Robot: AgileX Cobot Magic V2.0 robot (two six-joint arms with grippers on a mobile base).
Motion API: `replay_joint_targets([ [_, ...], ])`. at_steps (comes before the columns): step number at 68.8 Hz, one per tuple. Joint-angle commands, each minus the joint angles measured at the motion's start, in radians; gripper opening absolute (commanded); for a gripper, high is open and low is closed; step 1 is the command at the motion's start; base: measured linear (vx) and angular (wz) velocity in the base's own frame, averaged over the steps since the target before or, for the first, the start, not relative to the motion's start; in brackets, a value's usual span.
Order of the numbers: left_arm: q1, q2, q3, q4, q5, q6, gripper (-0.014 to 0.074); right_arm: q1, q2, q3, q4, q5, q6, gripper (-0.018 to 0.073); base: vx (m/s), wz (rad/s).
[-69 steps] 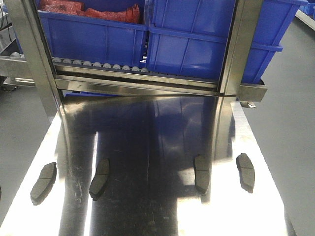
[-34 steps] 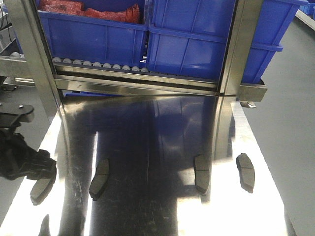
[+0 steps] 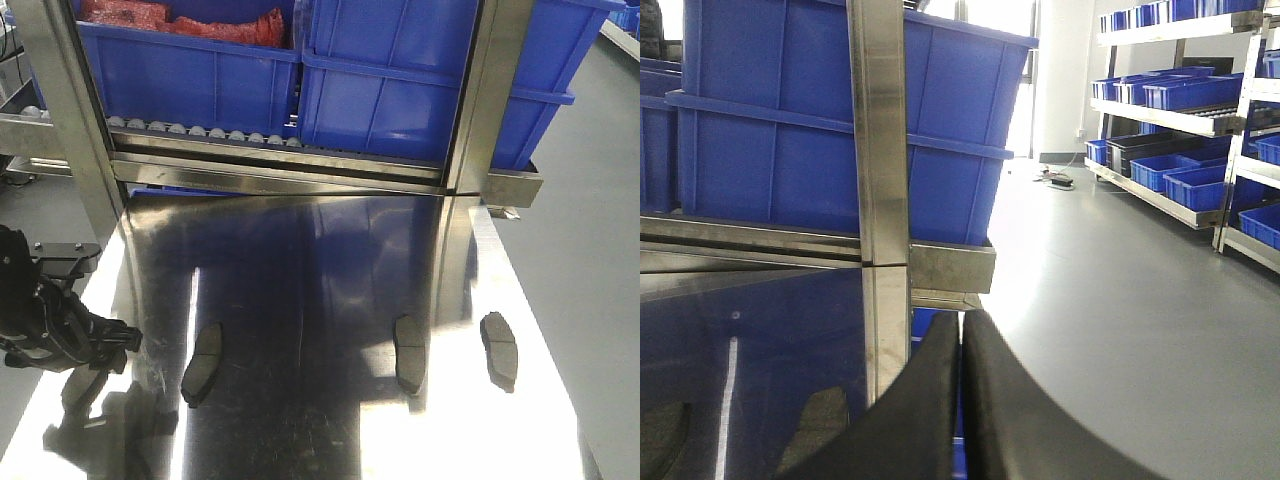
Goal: Move and align brake pads A on conveyor
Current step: 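Lower the left gripper onto the brake pad nearest it and close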
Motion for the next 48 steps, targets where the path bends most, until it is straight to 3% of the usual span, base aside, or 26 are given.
replay_joint_targets([
  [1, -0.004, -0.022, -0.030, -0.002, -0.055, -0.035, 0.0532, -0.007, -0.012, 0.010, -0.009, -0.072, -0.007, -0.0011, 0.00, 0.00],
  [26, -0.004, 0.037, -0.069, -0.001, -0.038, -0.052, 0.0514, -0.007, -0.012, 0.010, -0.009, -0.072, -0.007, -0.0011, 0.00, 0.00],
  [48, -0.004, 0.094, -0.099, 0.035, 0.073, -0.055, 0.0335, -0.007, -0.012, 0.010, -0.009, -0.072, -0.007, -0.0011, 0.00, 0.00],
])
